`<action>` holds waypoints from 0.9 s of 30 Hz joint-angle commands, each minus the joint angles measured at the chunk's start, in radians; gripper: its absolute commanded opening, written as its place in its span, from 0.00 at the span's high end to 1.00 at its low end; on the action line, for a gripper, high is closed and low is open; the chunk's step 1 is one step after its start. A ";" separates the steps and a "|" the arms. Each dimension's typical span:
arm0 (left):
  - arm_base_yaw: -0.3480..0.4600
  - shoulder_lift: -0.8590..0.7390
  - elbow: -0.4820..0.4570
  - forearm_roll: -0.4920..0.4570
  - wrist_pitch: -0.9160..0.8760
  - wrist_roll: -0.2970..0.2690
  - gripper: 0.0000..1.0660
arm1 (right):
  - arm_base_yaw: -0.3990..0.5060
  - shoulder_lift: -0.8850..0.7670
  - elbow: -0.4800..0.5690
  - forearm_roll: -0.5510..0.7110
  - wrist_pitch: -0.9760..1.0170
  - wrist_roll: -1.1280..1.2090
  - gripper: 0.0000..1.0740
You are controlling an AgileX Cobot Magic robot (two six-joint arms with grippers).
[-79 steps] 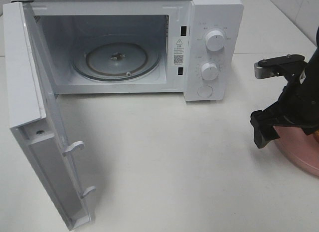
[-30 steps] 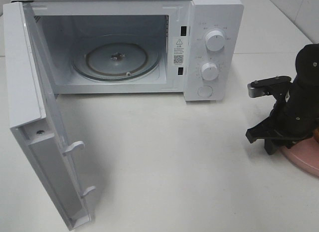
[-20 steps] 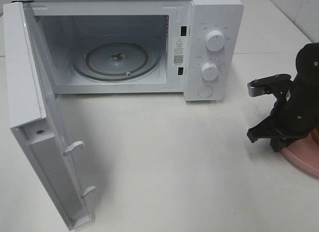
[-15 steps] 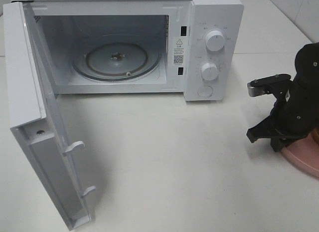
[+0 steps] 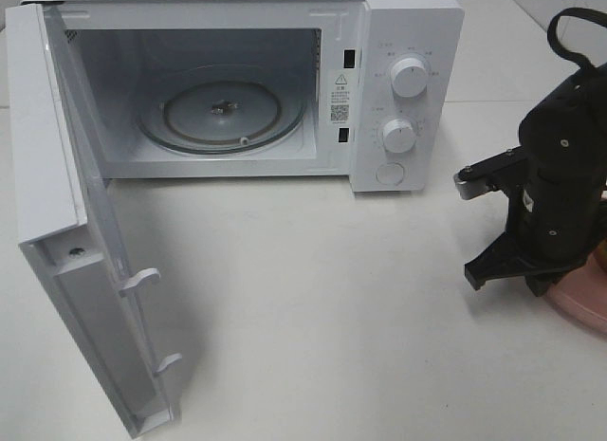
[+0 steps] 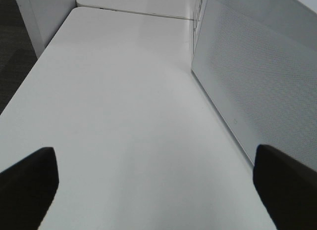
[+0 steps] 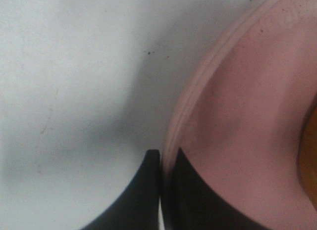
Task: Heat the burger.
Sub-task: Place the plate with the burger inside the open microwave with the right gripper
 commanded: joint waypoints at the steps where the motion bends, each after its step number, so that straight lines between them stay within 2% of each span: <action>1: -0.001 -0.015 0.002 -0.002 -0.010 -0.001 0.06 | 0.047 -0.030 0.015 -0.078 0.033 0.070 1.00; 14: -0.001 -0.015 0.002 -0.002 -0.010 -0.001 0.06 | 0.143 -0.123 0.134 -0.205 0.088 0.228 1.00; 27: -0.001 -0.015 0.002 -0.002 -0.010 -0.001 0.06 | 0.271 -0.262 0.194 -0.218 0.190 0.237 1.00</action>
